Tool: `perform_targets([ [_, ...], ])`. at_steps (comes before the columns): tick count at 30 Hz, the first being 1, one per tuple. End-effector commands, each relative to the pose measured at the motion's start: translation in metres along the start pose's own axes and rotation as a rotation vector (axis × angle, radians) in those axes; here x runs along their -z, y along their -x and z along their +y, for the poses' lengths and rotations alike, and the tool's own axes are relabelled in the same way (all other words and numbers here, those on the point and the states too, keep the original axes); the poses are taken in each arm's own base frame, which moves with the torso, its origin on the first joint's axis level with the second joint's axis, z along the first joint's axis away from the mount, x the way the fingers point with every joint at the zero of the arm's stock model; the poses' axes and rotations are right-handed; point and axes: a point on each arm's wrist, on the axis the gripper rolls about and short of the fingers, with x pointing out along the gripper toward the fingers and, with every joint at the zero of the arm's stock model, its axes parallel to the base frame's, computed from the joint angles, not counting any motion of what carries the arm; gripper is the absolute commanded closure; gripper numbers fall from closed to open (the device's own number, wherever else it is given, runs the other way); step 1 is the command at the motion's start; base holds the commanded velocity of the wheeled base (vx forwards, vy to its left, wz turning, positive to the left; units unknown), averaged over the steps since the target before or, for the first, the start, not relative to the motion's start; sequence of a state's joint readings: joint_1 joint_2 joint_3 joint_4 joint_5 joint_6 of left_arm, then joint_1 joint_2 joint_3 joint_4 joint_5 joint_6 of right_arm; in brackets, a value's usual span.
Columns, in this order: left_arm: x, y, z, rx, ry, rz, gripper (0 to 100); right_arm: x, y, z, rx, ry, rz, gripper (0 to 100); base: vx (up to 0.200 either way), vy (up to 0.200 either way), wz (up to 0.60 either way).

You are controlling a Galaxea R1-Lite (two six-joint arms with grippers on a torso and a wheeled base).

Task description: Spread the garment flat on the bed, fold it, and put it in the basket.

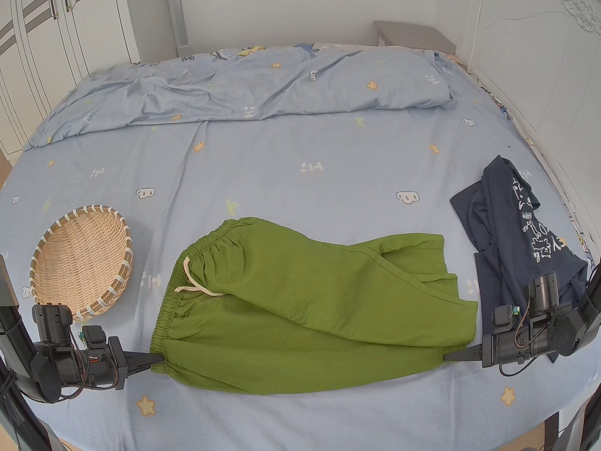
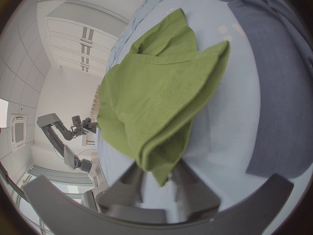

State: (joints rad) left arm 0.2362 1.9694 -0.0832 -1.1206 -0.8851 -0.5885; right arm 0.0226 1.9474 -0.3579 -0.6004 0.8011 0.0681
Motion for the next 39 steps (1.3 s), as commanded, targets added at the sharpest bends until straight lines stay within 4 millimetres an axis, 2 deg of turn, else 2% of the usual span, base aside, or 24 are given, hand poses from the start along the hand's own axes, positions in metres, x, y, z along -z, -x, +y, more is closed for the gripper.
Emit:
perform_targets([
  [1,0.000,0.000,-0.001,0.002,0.001,0.002,100,-0.002,0.002,-0.003,0.002,-0.005,-0.012,100,0.000,0.000,0.00],
  [5,0.002,0.000,-0.002,0.003,0.007,0.009,100,-0.006,0.009,-0.003,0.012,-0.004,-0.046,100,0.000,0.000,0.00],
  [11,0.006,0.007,-0.011,0.010,-0.005,0.004,100,-0.013,0.034,0.017,0.016,-0.009,-0.113,100,0.000,0.000,0.00],
  [16,0.012,0.021,-0.019,-0.012,0.035,0.007,100,-0.008,0.049,0.035,0.020,-0.056,-0.054,100,0.000,0.000,0.00],
  [24,0.025,0.037,-0.031,-0.043,0.080,0.033,100,0.020,0.049,0.034,0.036,-0.117,0.057,100,0.000,0.000,0.00],
  [31,0.044,0.045,-0.020,-0.112,0.048,0.112,100,0.049,0.045,0.037,0.033,-0.165,0.144,100,0.000,0.000,0.00],
  [37,0.058,0.052,-0.014,-0.145,0.032,0.151,100,0.057,0.042,0.036,0.065,-0.168,0.174,100,0.000,0.000,0.00],
  [39,0.069,0.056,-0.010,-0.165,0.027,0.182,100,0.059,0.038,0.033,0.066,-0.173,0.187,100,0.000,0.000,0.00],
])
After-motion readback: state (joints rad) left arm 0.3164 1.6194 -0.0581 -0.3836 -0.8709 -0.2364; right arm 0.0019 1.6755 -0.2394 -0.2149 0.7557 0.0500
